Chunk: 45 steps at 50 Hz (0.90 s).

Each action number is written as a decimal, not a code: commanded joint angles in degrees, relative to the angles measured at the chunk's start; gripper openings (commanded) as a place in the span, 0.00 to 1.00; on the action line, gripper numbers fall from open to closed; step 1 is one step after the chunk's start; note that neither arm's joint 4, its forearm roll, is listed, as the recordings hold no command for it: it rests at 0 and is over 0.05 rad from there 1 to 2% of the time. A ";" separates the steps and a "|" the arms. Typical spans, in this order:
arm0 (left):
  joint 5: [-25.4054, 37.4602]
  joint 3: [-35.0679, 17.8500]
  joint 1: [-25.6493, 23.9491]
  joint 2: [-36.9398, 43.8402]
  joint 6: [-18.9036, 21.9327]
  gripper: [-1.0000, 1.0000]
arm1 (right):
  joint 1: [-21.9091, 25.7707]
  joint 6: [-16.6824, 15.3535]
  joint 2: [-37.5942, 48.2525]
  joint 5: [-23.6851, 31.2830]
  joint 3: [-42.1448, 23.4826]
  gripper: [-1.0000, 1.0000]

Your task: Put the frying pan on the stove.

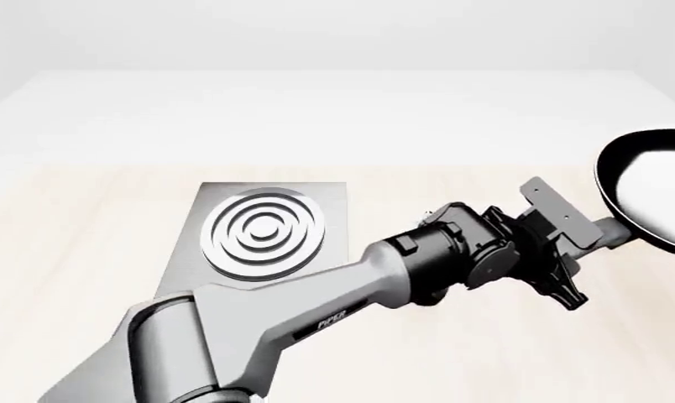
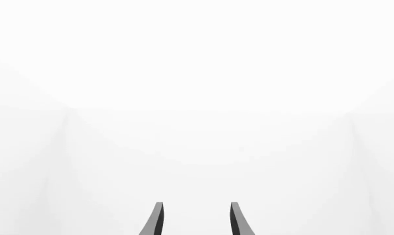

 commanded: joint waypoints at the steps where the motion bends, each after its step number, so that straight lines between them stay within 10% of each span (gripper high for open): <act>1: -2.17 2.18 1.03 -5.05 1.04 0.00 | -0.34 -0.09 0.00 -0.53 0.76 1.00; 45: -8.09 18.80 8.09 -19.84 2.64 0.00 | 0.02 -1.31 0.00 2.49 -1.22 1.00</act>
